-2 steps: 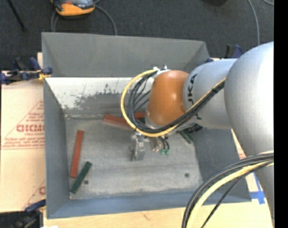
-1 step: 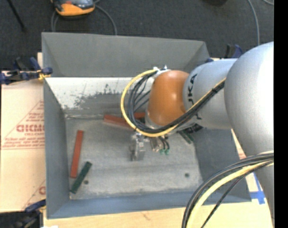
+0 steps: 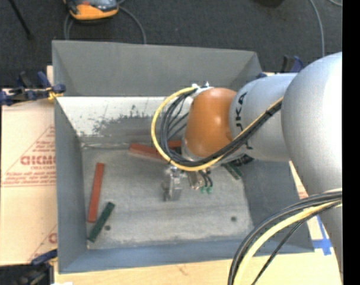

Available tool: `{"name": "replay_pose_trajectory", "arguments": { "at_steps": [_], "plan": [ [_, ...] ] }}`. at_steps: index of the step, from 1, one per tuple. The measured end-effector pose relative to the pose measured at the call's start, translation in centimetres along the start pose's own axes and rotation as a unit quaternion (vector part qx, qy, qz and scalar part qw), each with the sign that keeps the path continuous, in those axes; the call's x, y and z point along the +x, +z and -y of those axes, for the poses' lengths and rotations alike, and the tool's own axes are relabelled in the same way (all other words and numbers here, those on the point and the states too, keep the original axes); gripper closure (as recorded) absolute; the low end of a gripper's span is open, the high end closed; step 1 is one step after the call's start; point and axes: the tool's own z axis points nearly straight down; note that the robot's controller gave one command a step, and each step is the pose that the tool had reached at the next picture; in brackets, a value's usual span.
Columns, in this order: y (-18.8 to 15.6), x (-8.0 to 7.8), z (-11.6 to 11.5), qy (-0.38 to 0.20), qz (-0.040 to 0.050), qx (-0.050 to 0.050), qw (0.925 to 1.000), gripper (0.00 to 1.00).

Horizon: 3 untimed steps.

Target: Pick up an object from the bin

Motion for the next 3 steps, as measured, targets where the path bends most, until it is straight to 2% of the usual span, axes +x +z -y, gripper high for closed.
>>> {"name": "replay_pose_trajectory", "arguments": {
  "at_steps": [1, 2, 3],
  "plan": [
    [-5.2, -0.8, -1.1, -0.016, -0.0038, 0.001, 0.9999, 1.00],
    [-5.2, -4.3, -0.7, -0.045, -0.0004, 0.001, 0.9990, 0.00],
    [-5.3, -4.4, -0.7, -0.045, 0.0002, 0.001, 0.9990, 0.00]
  ]
}}
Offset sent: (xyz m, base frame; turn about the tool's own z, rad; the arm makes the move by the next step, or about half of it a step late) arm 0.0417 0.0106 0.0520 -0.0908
